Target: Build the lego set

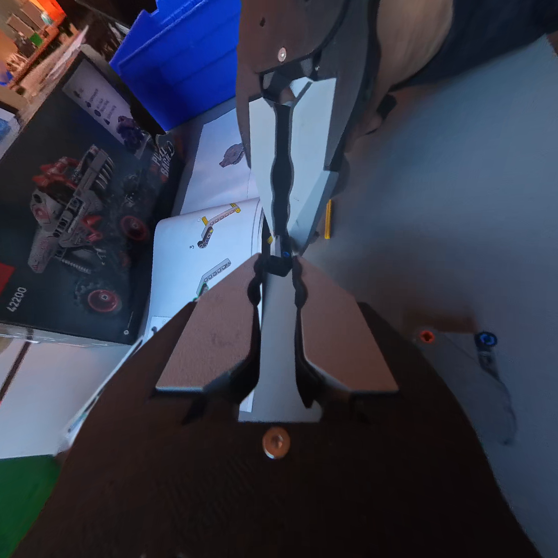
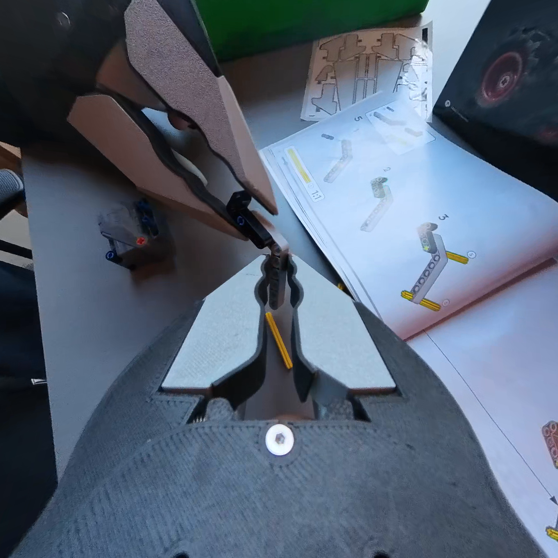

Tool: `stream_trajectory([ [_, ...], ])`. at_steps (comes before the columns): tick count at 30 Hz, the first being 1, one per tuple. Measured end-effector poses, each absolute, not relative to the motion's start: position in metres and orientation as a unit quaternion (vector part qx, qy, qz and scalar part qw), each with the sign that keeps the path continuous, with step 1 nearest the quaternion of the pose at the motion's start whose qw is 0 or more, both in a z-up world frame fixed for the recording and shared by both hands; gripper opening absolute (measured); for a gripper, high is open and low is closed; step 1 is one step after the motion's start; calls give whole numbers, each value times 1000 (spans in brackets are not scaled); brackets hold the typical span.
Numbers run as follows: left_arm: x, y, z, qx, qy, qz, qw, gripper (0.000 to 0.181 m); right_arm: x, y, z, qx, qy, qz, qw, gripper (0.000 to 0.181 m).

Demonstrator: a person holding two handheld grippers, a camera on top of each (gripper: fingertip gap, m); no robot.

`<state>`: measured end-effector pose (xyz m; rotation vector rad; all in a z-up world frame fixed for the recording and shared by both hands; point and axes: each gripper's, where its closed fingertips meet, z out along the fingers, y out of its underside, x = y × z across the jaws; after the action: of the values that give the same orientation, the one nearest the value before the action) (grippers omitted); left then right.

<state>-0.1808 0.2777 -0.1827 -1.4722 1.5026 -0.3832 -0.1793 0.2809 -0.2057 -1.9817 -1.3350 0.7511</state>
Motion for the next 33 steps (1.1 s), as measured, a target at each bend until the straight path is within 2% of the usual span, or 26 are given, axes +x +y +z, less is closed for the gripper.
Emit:
stream_trajectory([
  [1,-180,278,-183,-599,621,-147,484,14,-179,281,-207,-750,-511,277,316,6],
  [11,-191,285,-193,-593,637,-120,478,15,-180,283,-199,-728,-524,276,344,7],
  [20,-187,284,-189,-582,640,-104,491,15,-179,279,-203,-751,-485,337,296,7],
  [33,-191,282,-184,-537,667,-57,513,15,-179,274,-201,-741,-483,378,273,7],
])
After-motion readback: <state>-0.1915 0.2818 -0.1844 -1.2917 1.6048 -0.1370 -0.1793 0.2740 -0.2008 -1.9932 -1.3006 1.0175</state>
